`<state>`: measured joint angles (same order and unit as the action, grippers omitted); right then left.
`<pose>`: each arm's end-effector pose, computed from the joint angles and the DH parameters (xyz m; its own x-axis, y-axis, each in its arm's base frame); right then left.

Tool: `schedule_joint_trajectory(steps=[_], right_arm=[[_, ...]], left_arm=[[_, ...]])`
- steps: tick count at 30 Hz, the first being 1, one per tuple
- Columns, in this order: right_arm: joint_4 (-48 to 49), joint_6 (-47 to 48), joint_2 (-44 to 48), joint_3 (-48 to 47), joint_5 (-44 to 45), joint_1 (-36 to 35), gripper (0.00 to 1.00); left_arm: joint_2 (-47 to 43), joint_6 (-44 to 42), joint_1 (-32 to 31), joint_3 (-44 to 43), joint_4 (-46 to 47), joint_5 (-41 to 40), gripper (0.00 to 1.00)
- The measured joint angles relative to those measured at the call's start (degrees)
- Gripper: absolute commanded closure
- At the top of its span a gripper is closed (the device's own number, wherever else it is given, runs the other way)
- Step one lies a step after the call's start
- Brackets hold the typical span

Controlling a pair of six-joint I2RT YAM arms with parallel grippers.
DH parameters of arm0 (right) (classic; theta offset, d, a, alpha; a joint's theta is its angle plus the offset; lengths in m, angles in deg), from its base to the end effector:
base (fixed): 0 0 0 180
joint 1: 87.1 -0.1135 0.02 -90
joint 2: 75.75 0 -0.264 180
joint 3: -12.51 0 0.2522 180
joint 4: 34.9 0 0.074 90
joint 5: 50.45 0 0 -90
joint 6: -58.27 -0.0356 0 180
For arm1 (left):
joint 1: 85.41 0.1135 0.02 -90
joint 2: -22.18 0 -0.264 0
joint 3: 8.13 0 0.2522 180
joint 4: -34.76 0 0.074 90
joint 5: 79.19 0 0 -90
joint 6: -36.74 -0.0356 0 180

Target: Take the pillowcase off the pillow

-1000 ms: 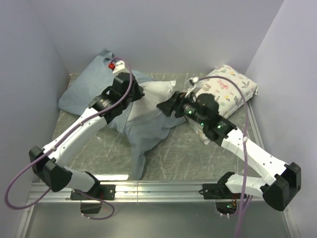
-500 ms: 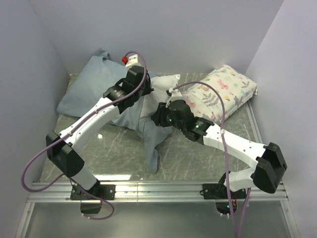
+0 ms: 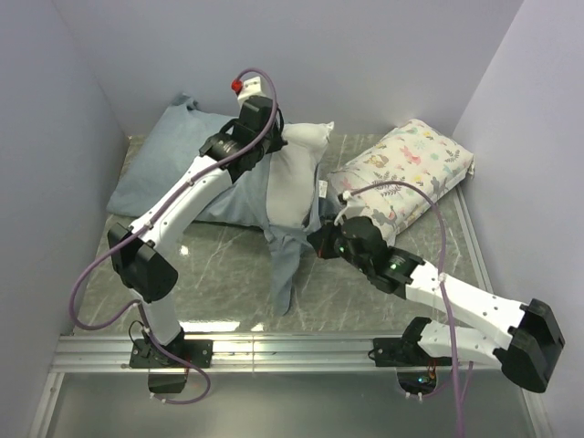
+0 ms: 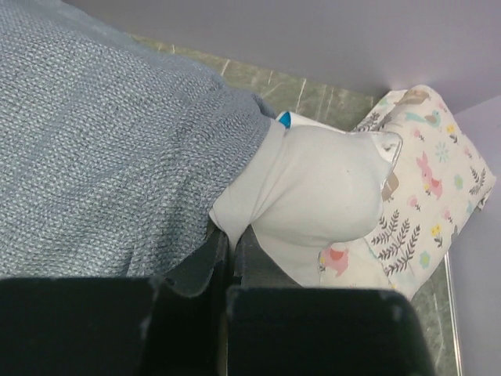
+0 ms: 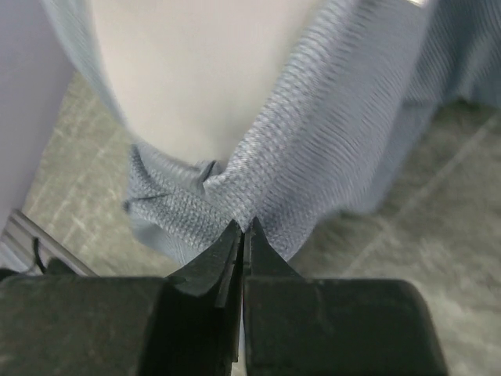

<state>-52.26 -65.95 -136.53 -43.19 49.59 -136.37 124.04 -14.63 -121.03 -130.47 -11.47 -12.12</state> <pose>0.1633 0.1802 0.2799 -0.5665 0.1908 -0.8017 -0.3900 0.7949 0.4648 0.3387 -0.2256 0.4137 -0.4327 -0.3973 -0.8093 -0.0243 0.9025 -0.4301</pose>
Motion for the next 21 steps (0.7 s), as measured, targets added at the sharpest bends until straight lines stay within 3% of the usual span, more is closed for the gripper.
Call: schedule_joint_trajectory(steps=[7, 13, 18, 21], right_arm=[[2.3, -2.4, 1.3, 7.9, -0.8, -0.5, 1.0], [11.9, -4.7, -10.8, 8.8, -2.1, -1.9, 1.0], [13.8, -4.9, -24.9, 2.0, -5.4, -0.3, 1.0], [16.9, -6.5, -30.1, -0.7, -11.8, 4.0, 1.0]], left_arm=[[1.5, 0.0, 3.7, -4.7, -1.2, 1.9, 1.0], [3.5, 0.2, 5.0, -9.7, -4.2, 3.7, 1.0], [-0.5, 1.9, 5.0, -1.0, -0.8, 6.8, 1.0], [-5.6, 3.0, 5.0, 6.5, 1.4, 8.5, 1.0]])
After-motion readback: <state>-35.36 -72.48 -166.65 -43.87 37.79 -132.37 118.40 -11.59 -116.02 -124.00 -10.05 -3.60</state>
